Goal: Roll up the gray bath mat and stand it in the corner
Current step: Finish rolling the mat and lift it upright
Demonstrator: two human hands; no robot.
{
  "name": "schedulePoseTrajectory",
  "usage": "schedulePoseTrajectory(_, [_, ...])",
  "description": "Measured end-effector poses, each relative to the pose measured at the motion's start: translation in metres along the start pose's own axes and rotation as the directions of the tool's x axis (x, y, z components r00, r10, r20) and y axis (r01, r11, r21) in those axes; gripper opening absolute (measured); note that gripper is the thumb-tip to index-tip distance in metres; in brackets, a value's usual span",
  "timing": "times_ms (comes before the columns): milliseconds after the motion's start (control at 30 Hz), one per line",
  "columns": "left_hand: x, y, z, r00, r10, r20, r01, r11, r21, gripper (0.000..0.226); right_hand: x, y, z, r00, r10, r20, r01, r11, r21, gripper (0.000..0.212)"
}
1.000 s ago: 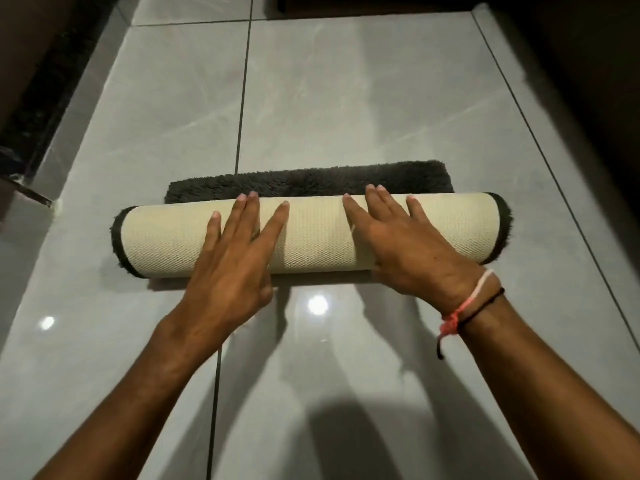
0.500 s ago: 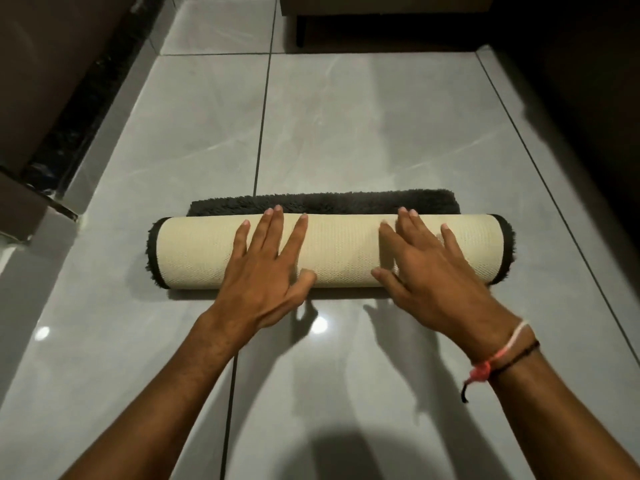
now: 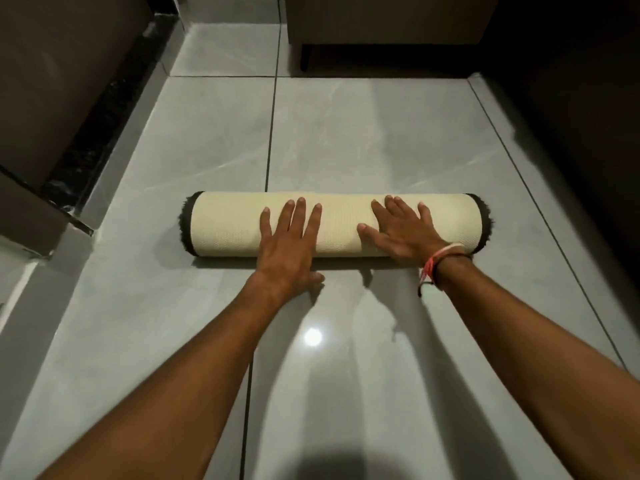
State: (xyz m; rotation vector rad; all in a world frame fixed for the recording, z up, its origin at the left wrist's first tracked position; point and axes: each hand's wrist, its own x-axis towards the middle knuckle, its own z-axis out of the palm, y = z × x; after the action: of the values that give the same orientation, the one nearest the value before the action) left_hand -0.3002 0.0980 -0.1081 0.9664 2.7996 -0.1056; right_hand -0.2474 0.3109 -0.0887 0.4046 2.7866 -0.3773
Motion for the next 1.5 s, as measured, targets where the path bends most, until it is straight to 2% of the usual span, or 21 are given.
schedulePoseTrajectory(33, [0.005, -0.001, -0.004, 1.0, 0.007, 0.023, -0.007, 1.0, 0.009, 0.124, -0.003, -0.004, -0.004, 0.999, 0.015, -0.034, -0.012, 0.996, 0.084, 0.069])
schedulePoseTrajectory(100, [0.01, -0.005, -0.016, 0.996, 0.021, 0.085, -0.023, 1.0, 0.021, 0.121, -0.026, -0.014, -0.005, 0.958, 0.089, -0.272, 0.019, 0.928, 0.371, 0.056])
schedulePoseTrajectory(167, [0.017, -0.008, -0.029, 0.983, 0.039, 0.178, -0.044, 0.999, 0.024, 0.12, -0.059, -0.013, 0.007, 0.786, 0.37, -0.496, 0.06, 0.752, 0.656, 0.042])
schedulePoseTrajectory(200, [0.021, -0.01, -0.033, 0.976, 0.04, 0.214, -0.045, 0.999, 0.018, 0.121, -0.073, -0.008, 0.013, 0.703, 0.54, -0.463, 0.043, 0.618, 0.785, 0.039])
schedulePoseTrajectory(233, [0.024, -0.012, -0.039, 0.971, 0.044, 0.234, -0.047, 0.999, 0.007, 0.123, -0.083, 0.001, 0.014, 0.668, 0.674, -0.316, -0.004, 0.428, 0.904, 0.038])
schedulePoseTrajectory(267, [0.029, -0.011, -0.044, 0.967, 0.053, 0.249, -0.054, 0.999, -0.003, 0.124, -0.087, 0.011, 0.013, 0.671, 0.74, -0.056, -0.075, 0.142, 0.987, 0.041])
schedulePoseTrajectory(300, [0.032, -0.014, -0.046, 0.967, 0.055, 0.25, -0.052, 0.999, -0.015, 0.125, -0.087, 0.018, 0.014, 0.699, 0.677, 0.23, -0.161, -0.164, 0.973, 0.047])
schedulePoseTrajectory(333, [0.036, -0.016, -0.047, 0.968, 0.056, 0.245, -0.052, 0.998, -0.023, 0.127, -0.083, 0.026, 0.014, 0.724, 0.545, 0.422, -0.23, -0.387, 0.893, 0.059])
schedulePoseTrajectory(367, [0.039, -0.018, -0.045, 0.971, 0.054, 0.233, -0.049, 0.998, -0.027, 0.129, -0.078, 0.033, 0.016, 0.742, 0.44, 0.506, -0.257, -0.511, 0.82, 0.075])
schedulePoseTrajectory(400, [0.049, -0.021, -0.043, 0.976, 0.049, 0.211, -0.045, 0.999, -0.025, 0.131, -0.064, 0.039, 0.015, 0.762, 0.39, 0.516, -0.243, -0.566, 0.787, 0.088])
schedulePoseTrajectory(467, [0.065, -0.026, -0.036, 0.988, 0.027, 0.152, -0.025, 1.0, -0.015, 0.132, -0.028, 0.039, 0.011, 0.801, 0.358, 0.481, -0.22, -0.57, 0.791, 0.094])
schedulePoseTrajectory(533, [0.083, -0.031, -0.032, 0.997, 0.015, 0.074, -0.014, 1.0, -0.015, 0.124, 0.014, 0.033, -0.002, 0.814, 0.327, 0.481, -0.231, -0.577, 0.783, 0.084])
schedulePoseTrajectory(633, [0.113, -0.041, -0.034, 0.999, 0.004, -0.038, -0.006, 0.998, -0.064, 0.101, 0.072, 0.02, -0.037, 0.759, 0.355, 0.546, -0.249, -0.616, 0.747, 0.075])
schedulePoseTrajectory(767, [0.137, -0.055, -0.069, 0.995, -0.099, -0.009, 0.097, 0.984, -0.15, 0.084, 0.122, -0.007, -0.104, 0.692, 0.483, 0.537, -0.162, -0.621, 0.767, 0.058])
schedulePoseTrajectory(867, [0.144, -0.076, -0.115, 0.974, -0.222, 0.038, 0.223, 0.927, -0.303, 0.076, 0.152, -0.043, -0.167, 0.684, 0.593, 0.424, -0.088, -0.51, 0.856, 0.065])
schedulePoseTrajectory(933, [0.154, -0.092, -0.162, 0.928, -0.347, 0.133, 0.371, 0.846, -0.383, 0.078, 0.175, -0.076, -0.227, 0.734, 0.59, 0.336, -0.075, -0.421, 0.904, 0.072])
schedulePoseTrajectory(1100, [0.197, -0.131, -0.276, 0.806, -0.58, 0.116, 0.541, 0.645, -0.54, 0.086, 0.24, -0.16, -0.378, 0.887, 0.45, 0.107, -0.059, -0.12, 0.991, 0.083])
schedulePoseTrajectory(1233, [0.243, -0.181, -0.346, 0.786, -0.613, 0.077, 0.5, 0.559, -0.661, 0.096, 0.297, -0.217, -0.468, 0.971, 0.226, -0.075, 0.065, 0.052, 0.997, 0.08])
schedulePoseTrajectory(1333, [0.292, -0.239, -0.389, 0.774, -0.622, 0.121, 0.483, 0.456, -0.747, 0.108, 0.356, -0.266, -0.529, 0.989, 0.07, -0.134, 0.124, 0.13, 0.984, 0.088])
schedulePoseTrajectory(1433, [0.353, -0.298, -0.415, 0.816, -0.551, 0.177, 0.436, 0.385, -0.814, 0.132, 0.416, -0.299, -0.568, 0.983, -0.039, -0.177, 0.182, 0.2, 0.963, 0.088])
schedulePoseTrajectory(1500, [0.401, -0.34, -0.43, 0.849, -0.492, 0.193, 0.366, 0.284, -0.886, 0.136, 0.464, -0.32, -0.585, 0.975, -0.076, -0.207, 0.219, 0.231, 0.948, 0.087])
